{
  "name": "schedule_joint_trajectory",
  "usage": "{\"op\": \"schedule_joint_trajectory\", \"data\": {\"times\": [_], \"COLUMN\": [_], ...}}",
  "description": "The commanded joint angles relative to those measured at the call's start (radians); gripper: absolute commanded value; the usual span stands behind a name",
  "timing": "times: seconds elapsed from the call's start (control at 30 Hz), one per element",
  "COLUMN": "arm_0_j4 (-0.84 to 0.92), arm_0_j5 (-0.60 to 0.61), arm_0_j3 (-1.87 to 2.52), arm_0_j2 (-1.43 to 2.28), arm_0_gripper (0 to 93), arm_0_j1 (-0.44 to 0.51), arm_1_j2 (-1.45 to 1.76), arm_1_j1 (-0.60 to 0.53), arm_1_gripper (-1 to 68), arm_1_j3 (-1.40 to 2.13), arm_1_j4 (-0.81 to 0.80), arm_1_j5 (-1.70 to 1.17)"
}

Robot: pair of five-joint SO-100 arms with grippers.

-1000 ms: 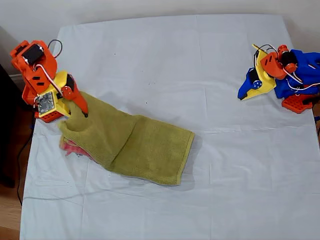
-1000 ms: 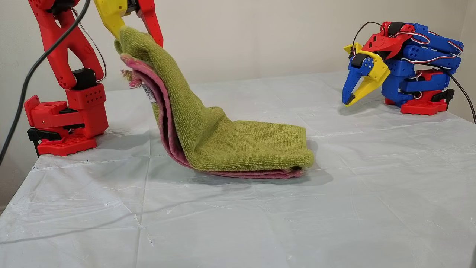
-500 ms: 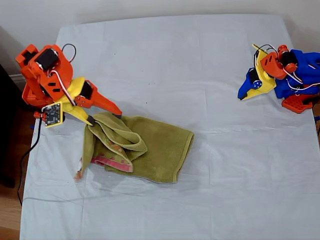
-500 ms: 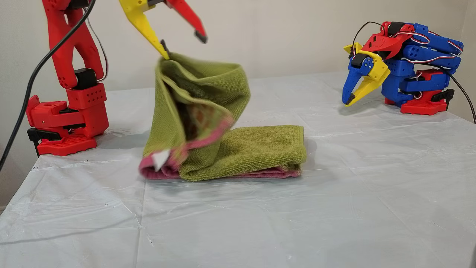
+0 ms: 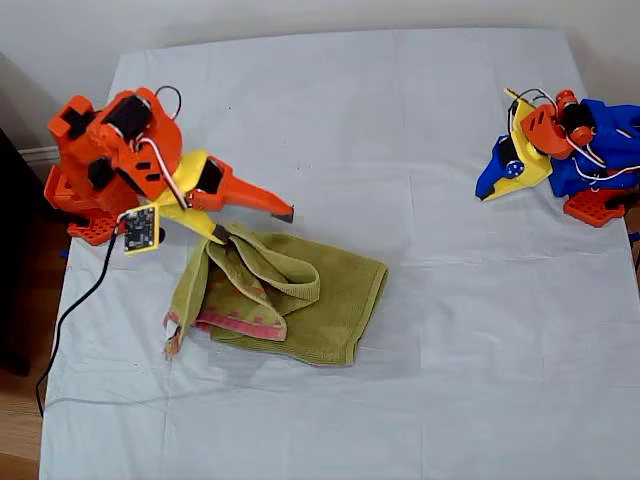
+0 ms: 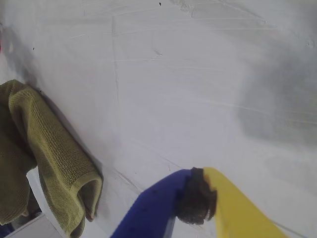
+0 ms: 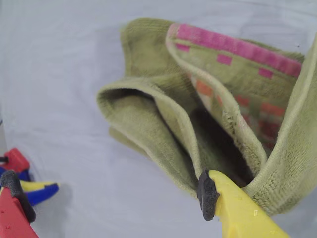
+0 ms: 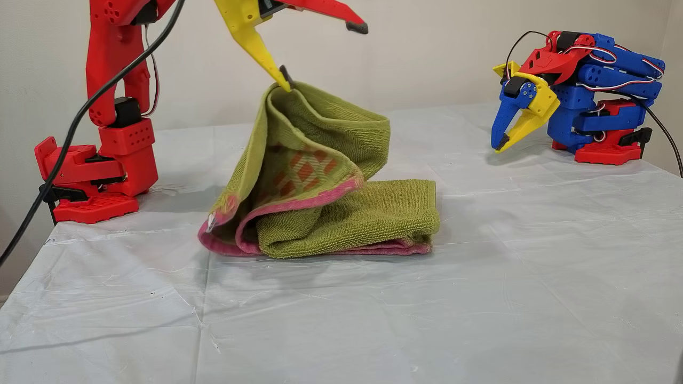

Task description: Fold the towel.

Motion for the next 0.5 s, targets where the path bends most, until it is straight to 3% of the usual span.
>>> {"op": "schedule_joint_trajectory", "data": {"times": [0.0, 0.23, 0.37, 0.47], "arm_0_j4": [-0.049, -0.153, -0.155, -0.265], "arm_0_j5": [0.066, 0.164, 0.189, 0.179], "arm_0_j3": [-0.107, -0.322, -0.859, -0.873], "arm_0_j2": [-0.026, -0.319, -0.716, -0.798], "arm_0_gripper": [68.8, 67.4, 61.6, 64.9], "arm_0_j1": [-0.114, -0.264, -0.295, -0.302], "arm_1_j2": [0.215, 0.215, 0.215, 0.215], "arm_1_j1": [0.008, 0.008, 0.008, 0.008], "arm_1_gripper": [0.1, 0.1, 0.1, 0.1], "arm_1_j3": [0.1, 0.1, 0.1, 0.1], "arm_1_j4": [0.002, 0.002, 0.002, 0.002], "arm_1_j5": [-0.005, -0.005, -0.005, -0.005]}}
